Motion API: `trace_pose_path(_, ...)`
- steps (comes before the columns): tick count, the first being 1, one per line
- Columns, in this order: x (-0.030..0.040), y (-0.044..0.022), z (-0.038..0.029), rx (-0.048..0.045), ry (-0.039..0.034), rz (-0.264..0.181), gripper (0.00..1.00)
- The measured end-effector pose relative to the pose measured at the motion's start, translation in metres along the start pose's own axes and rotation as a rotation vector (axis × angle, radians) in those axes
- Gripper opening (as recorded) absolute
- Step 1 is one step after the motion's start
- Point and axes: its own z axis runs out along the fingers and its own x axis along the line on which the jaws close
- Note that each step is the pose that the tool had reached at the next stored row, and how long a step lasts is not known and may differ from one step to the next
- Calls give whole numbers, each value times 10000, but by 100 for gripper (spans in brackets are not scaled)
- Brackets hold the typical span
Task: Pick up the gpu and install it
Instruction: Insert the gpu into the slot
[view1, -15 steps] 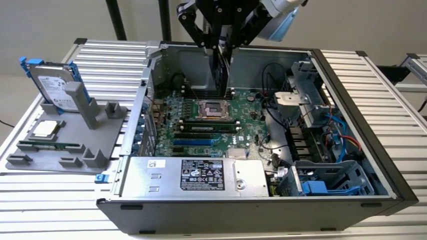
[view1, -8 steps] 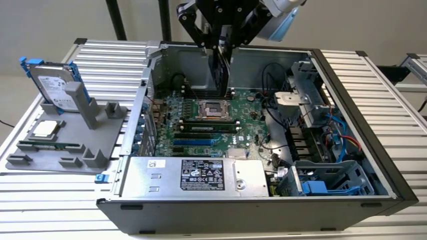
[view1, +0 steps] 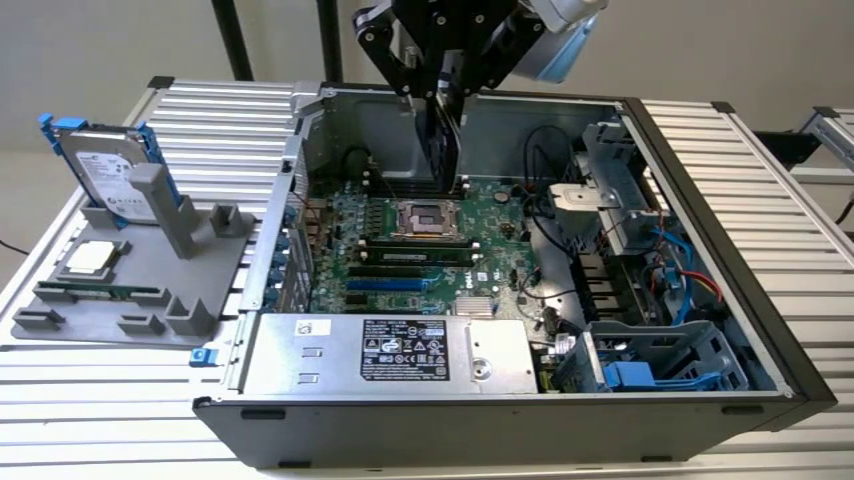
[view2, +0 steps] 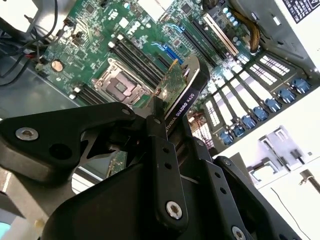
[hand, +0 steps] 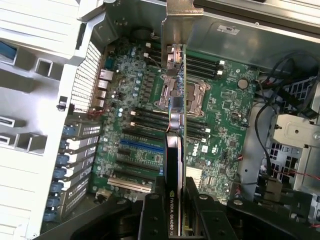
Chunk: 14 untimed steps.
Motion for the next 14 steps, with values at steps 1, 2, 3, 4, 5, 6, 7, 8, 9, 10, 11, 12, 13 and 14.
trace_pose_path(1,0,0,0,-1,3,-40,0)
trace_pose_path(2,0,0,0,-2,5,-79,0)
trace_pose_path(3,0,0,0,-3,7,-114,0)
trace_pose_path(4,0,0,0,-5,10,-155,0)
trace_pose_path(5,0,0,-1,-5,12,-191,0)
trace_pose_path(6,0,0,0,-6,14,-232,0)
trace_pose_path(7,0,0,0,-8,17,-271,0)
trace_pose_path(8,0,0,-1,-8,20,-310,0)
trace_pose_path(9,0,0,-1,-9,22,-349,0)
trace_pose_path(10,0,0,-1,-11,25,-393,0)
trace_pose_path(11,0,0,-1,-11,27,-434,0)
trace_pose_path(12,0,0,-1,-12,30,-480,0)
trace_pose_path(13,0,0,-1,-14,33,-515,0)
trace_pose_path(14,0,0,-1,-15,36,-567,0)
